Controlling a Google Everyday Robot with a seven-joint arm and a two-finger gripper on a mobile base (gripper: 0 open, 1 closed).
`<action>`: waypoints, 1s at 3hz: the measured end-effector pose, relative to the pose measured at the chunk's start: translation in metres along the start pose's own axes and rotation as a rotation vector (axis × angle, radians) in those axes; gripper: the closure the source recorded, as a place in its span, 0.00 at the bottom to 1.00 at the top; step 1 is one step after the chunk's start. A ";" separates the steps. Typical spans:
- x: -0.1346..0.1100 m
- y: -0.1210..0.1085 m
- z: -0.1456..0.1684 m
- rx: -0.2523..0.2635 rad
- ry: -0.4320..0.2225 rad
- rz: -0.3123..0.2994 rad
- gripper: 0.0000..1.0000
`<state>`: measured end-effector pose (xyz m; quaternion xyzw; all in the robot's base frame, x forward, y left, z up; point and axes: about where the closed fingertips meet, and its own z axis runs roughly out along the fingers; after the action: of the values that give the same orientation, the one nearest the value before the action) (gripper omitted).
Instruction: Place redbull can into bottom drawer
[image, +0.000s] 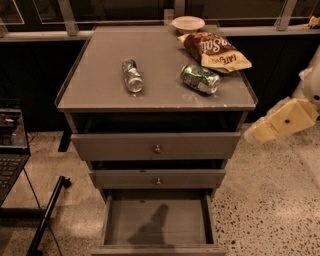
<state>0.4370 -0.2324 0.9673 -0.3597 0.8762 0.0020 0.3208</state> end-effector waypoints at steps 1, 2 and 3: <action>-0.019 -0.012 -0.002 0.042 -0.079 0.100 0.00; -0.019 -0.012 -0.002 0.042 -0.078 0.098 0.00; -0.019 -0.014 0.005 0.039 -0.101 0.139 0.00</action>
Offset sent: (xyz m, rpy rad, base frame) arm 0.0136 0.0028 0.0126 0.0878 -0.0535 -0.0829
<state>0.4587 -0.2301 0.9772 -0.2913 0.8817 0.0255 0.3704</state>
